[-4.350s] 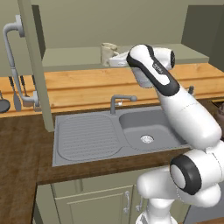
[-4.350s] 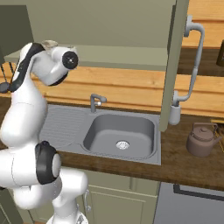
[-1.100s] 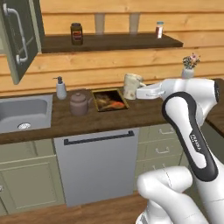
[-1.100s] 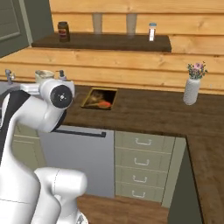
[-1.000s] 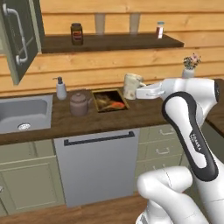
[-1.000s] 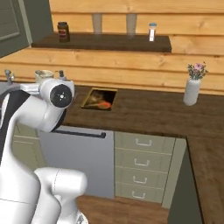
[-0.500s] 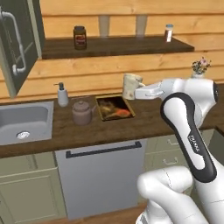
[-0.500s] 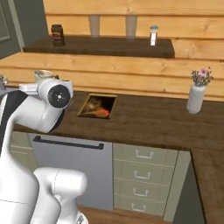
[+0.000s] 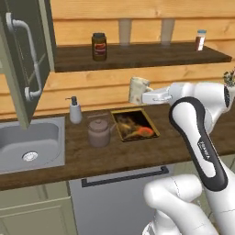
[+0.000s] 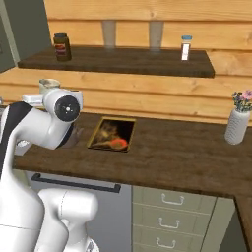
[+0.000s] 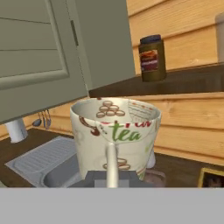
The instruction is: Pick the kettle from the counter and place it on the tray. Then pick the mug from the cabinet and place it on the tray. Then close the cabinet doors.
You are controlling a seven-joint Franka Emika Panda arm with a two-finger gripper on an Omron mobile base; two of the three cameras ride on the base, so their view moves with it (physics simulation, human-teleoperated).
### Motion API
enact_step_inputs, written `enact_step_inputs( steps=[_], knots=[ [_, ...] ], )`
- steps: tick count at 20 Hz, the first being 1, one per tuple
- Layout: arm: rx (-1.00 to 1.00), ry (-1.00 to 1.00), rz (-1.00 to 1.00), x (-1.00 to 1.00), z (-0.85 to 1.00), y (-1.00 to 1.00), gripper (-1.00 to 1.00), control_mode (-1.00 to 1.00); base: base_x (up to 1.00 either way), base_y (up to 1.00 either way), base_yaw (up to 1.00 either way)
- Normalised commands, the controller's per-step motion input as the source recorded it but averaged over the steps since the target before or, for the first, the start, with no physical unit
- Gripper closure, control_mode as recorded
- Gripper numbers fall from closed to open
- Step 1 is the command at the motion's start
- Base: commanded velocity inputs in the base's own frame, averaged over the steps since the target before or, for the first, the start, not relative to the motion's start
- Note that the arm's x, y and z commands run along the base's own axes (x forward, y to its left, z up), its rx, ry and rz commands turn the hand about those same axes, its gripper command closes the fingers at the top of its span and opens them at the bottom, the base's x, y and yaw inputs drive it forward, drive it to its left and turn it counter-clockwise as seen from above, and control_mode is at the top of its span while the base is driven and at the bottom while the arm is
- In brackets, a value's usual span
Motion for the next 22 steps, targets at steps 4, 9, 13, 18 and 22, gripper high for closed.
enact_step_inputs(
  steps=[4, 9, 13, 18, 22],
  knots=[
    [0.00, 0.00, 0.00, 0.00, 0.00, 0.00, 1.00, 1.00, 0.52, 0.27, 0.02],
    [0.00, 0.00, 0.00, 0.00, 0.00, 0.00, 1.00, 1.00, 0.31, 0.00, 0.04],
    [0.00, 0.00, 0.00, 0.00, 0.00, 0.00, 1.00, 1.00, 0.42, 0.00, 0.06],
    [0.00, 0.00, 0.00, 0.00, 0.00, 0.00, 1.00, 1.00, 0.44, 0.00, 0.09],
    [0.00, 0.00, 0.00, 0.00, 0.00, 0.00, 1.00, 1.00, 0.43, 0.00, 0.10]
  ],
)
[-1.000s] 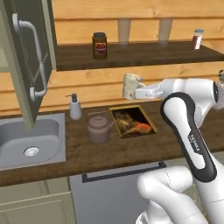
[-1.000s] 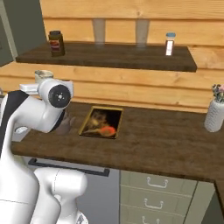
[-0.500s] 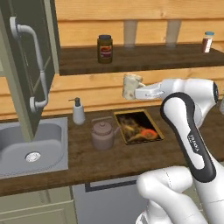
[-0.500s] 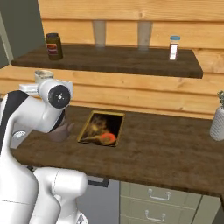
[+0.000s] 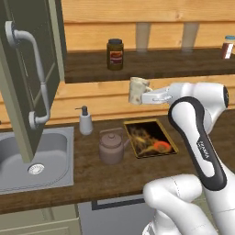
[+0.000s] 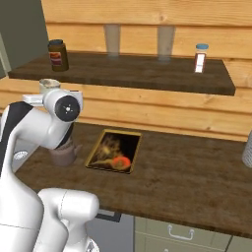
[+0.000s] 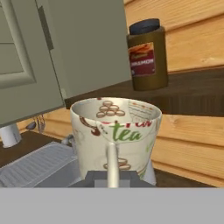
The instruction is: Pick the kettle from the counter and place it on the tray. Then pick the mug from the cabinet and place it on the tray. Then close the cabinet doors.
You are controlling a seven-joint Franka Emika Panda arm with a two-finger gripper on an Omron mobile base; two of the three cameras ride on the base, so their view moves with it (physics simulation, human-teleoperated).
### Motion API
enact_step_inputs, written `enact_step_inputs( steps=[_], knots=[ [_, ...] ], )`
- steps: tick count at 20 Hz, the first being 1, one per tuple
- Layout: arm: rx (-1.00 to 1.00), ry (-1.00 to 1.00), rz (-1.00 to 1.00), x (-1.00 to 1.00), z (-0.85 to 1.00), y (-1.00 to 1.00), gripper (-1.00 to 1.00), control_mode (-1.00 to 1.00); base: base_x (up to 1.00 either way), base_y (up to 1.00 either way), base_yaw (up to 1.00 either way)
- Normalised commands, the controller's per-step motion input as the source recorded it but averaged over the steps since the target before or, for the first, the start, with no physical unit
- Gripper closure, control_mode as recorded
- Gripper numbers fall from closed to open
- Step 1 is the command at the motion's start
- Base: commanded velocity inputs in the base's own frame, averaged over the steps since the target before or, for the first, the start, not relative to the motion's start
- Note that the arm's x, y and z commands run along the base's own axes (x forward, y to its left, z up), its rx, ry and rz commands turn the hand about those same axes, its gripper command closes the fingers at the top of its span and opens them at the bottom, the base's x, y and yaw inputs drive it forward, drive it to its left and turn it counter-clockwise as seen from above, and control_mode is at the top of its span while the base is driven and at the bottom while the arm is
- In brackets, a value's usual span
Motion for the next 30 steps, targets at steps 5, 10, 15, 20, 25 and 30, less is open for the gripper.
enact_step_inputs(
  steps=[5, 10, 15, 20, 25, 30],
  knots=[
    [0.00, 0.00, 0.04, 0.02, -0.66, -0.15, 1.00, -1.00, 0.06, 0.00, 0.02],
    [0.00, 0.00, 0.02, 0.00, -0.87, -0.32, 1.00, -1.00, 0.00, 0.00, 0.00],
    [0.04, 0.00, 0.00, 0.00, -0.51, -0.64, 1.00, -1.00, 0.00, 0.00, 0.00],
    [0.00, -0.05, 0.00, 0.00, -0.12, -0.58, 1.00, -1.00, 0.00, 0.00, 0.00],
    [0.00, 0.00, 0.00, 0.00, -0.21, -0.68, 1.00, -1.00, 0.00, 0.00, 0.00],
    [0.00, 0.00, 0.00, 0.02, -0.41, -0.74, 1.00, -1.00, 0.00, 0.00, 0.00]
  ],
)
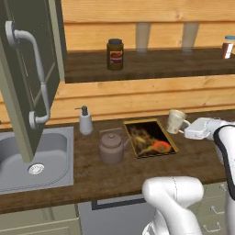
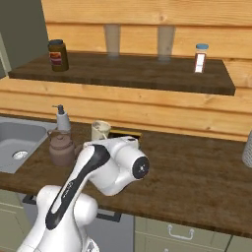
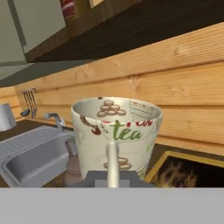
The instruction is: Pick the kettle from the counter and place it on the tray. Then pick the mug from the cabinet and place it on the tray. Then close the cabinet doors.
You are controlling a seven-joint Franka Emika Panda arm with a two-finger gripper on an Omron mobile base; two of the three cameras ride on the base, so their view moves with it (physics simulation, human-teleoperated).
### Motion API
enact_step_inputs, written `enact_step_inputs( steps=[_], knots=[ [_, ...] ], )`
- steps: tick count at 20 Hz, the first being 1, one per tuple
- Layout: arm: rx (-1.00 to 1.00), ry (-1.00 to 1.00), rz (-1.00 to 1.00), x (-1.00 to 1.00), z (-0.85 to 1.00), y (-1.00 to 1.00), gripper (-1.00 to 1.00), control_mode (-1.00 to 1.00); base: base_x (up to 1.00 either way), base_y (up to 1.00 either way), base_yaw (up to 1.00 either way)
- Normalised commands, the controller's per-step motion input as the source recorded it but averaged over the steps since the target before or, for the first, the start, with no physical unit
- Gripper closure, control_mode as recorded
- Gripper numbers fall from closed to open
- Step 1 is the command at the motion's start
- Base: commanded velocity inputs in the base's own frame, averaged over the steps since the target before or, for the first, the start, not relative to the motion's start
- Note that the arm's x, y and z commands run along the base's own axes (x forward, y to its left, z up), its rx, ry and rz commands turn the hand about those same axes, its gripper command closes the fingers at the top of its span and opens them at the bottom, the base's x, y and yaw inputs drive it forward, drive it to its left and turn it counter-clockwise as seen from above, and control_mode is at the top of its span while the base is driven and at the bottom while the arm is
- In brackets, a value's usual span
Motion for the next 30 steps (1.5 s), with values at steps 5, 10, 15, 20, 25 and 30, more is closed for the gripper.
enact_step_inputs(
  steps=[5, 10, 15, 20, 25, 30],
  knots=[
    [-0.04, 0.00, 0.02, 0.20, -0.45, -0.43, 1.00, -1.00, 0.00, 0.00, 0.00],
    [-0.08, 0.00, 0.07, 0.32, -0.41, -0.27, 1.00, -1.00, 0.00, 0.00, 0.00],
    [-0.12, 0.00, 0.13, 0.46, -0.29, -0.10, 1.00, -1.00, 0.00, 0.00, 0.00],
    [-0.06, 0.00, 0.15, 0.59, -0.09, 0.00, 1.00, -1.00, 0.00, 0.00, 0.00],
    [0.00, 0.03, 0.07, 0.44, -0.06, -0.13, 1.00, -1.00, 0.00, 0.00, 0.00],
    [-0.03, 0.07, 0.04, 0.47, -0.16, -0.01, 1.00, -1.00, 0.00, 0.00, 0.00]
  ],
)
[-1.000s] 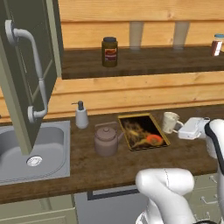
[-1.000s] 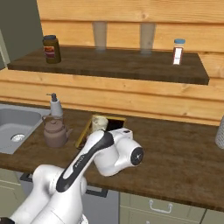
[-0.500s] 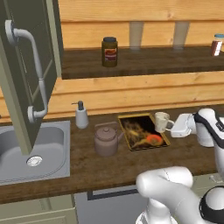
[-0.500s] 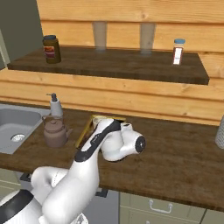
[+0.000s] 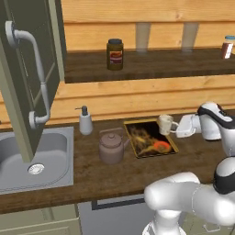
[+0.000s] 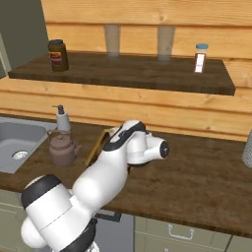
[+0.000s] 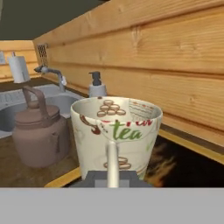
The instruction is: Pick the kettle from the counter and place it on the tray. Then pick the mug from the cabinet and place it on the tray. Then close the cabinet doors.
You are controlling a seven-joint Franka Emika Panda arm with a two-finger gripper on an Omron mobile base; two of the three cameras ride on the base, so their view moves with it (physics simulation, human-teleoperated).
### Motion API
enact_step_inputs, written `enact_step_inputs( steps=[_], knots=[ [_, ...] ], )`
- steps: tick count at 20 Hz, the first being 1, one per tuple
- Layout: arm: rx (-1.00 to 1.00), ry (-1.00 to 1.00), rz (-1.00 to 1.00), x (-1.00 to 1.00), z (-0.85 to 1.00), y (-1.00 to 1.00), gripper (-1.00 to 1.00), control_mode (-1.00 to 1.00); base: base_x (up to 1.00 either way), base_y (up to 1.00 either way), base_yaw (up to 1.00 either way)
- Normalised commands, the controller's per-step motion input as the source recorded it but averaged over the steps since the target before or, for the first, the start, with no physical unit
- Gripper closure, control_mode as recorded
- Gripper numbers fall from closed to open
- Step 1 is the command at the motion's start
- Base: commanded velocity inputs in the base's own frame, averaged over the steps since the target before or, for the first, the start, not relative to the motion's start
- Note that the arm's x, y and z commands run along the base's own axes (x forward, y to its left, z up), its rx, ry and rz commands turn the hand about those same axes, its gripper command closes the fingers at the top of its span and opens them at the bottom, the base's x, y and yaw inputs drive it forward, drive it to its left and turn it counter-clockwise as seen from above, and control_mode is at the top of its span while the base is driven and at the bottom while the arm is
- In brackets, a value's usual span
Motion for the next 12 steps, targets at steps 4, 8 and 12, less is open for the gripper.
enact_step_inputs(
  steps=[4, 8, 12],
  knots=[
    [-0.01, 0.01, 0.06, 0.45, -0.21, 0.00, 1.00, -1.00, 0.00, 0.00, 0.00],
    [0.00, 0.00, 0.06, 0.50, -0.32, 0.09, 1.00, -1.00, 0.00, 0.00, 0.00],
    [0.00, -0.09, 0.08, 0.42, -0.35, 0.07, 1.00, -1.00, 0.00, 0.00, 0.00]
  ],
)
